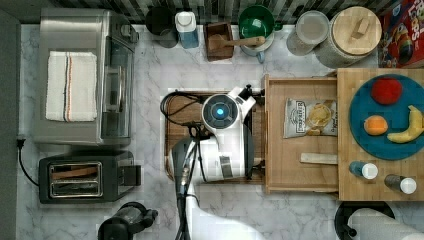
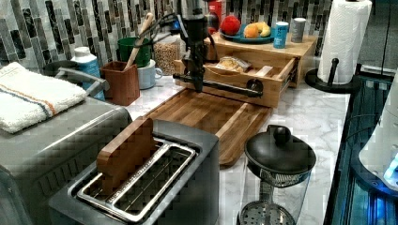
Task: Close the drawer.
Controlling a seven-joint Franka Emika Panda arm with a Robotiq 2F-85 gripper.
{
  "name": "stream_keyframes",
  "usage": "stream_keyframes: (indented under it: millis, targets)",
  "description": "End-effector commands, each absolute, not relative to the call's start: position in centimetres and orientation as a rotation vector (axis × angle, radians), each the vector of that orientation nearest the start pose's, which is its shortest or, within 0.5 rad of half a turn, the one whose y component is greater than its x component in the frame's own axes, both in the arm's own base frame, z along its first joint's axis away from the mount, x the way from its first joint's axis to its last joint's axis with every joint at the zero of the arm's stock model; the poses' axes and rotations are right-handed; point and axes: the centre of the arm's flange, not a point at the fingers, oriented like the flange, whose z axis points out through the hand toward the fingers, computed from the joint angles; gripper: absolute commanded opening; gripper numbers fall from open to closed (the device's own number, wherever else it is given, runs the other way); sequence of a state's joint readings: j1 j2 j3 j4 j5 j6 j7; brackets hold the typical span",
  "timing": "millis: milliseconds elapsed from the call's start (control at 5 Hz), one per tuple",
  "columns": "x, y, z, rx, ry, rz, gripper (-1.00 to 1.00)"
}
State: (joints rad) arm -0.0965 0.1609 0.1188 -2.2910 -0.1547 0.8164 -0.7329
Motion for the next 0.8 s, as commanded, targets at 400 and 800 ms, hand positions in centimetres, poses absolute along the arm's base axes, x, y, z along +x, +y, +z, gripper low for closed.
stream_keyframes:
  millis: [400, 800]
  targets:
    - [53.5, -2.6, 25.5, -3.166, -0.384, -0.043, -1.0]
    - [53.5, -9.5, 28.2, -3.156, -0.393, -0.013, -1.0]
